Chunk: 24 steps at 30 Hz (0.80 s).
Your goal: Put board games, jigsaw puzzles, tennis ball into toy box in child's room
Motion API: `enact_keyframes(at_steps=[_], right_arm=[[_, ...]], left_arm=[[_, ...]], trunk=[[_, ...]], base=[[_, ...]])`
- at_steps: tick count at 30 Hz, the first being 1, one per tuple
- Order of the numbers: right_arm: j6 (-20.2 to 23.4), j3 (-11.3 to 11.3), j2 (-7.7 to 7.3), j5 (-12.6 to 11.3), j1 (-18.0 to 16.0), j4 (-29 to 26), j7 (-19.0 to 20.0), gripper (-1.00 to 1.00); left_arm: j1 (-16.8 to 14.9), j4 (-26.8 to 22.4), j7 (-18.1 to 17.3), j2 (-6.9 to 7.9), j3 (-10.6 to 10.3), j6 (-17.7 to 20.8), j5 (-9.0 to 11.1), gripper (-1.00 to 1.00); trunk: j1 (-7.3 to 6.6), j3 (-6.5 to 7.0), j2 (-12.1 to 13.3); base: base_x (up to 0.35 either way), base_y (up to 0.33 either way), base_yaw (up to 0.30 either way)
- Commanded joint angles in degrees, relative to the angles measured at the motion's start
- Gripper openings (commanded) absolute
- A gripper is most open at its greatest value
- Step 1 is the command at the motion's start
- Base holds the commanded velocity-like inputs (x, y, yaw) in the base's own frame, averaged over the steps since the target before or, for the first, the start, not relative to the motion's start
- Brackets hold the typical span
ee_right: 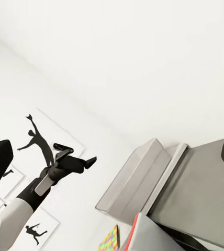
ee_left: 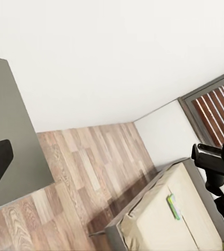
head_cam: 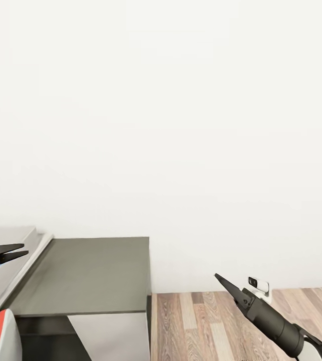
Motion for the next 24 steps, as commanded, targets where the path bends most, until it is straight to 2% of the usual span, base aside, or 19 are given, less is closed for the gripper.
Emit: enact_keyframes(at_steps=[1,24], right_arm=[[0.44,-0.01,-0.04,-0.4,-0.01,-0.02,-0.07,1.0],[0.46,-0.5,-0.4,-0.49,-0.01,0.29,0.99,1.0]], left_arm=[[-0.03,-0.01,-0.22,0.01,-0.03,0.61,-0.01,1.0],[-0.02,-1.01,-0.22,-0.8,-0.45,0.69,-0.08,1.0]], trunk=[[0.04,-0.04,-0.12],[0.04,1.53,-0.12]], base=[[0.0,0.0,-0.211],[0.0,0.0,-0.211]])
